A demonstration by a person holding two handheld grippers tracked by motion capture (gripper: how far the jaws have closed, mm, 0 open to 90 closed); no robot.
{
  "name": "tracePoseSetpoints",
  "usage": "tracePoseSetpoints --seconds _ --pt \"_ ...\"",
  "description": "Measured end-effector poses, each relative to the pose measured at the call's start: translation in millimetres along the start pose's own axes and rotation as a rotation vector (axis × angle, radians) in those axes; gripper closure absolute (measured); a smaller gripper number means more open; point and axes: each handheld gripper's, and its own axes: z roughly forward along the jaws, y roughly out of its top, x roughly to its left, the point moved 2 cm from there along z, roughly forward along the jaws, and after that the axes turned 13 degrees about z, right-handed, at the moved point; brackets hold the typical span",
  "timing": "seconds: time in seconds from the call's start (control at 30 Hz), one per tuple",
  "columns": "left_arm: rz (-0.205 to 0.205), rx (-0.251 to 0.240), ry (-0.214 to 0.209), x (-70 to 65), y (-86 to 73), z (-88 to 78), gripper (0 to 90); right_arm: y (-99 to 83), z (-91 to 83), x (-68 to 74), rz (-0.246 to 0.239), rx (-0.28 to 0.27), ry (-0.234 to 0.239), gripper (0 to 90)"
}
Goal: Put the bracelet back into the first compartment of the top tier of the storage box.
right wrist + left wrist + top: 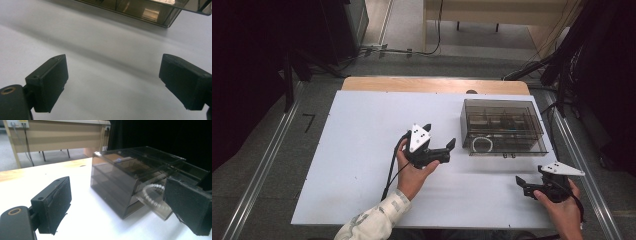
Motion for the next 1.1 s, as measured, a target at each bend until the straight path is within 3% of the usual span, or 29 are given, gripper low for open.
tracePoseSetpoints --seconds 0.5,0.93,1.1 --pt "-0.024 0.066 0.09 42.8 -30.6 -41.6 7.5 0.3 1.2 1.0 -0.004 0.004 -0.004 6.9" --pt "-0.058 0.07 0.162 64.4 -44.0 -73.6 7.4 0.3 1.5 1.8 -0.003 0.007 -0.003 6.9" --pt "-0.075 0.086 0.168 69.7 -49.3 -81.5 7.2 0.7 1.4 2.4 -0.004 0.007 0.0 6.9"
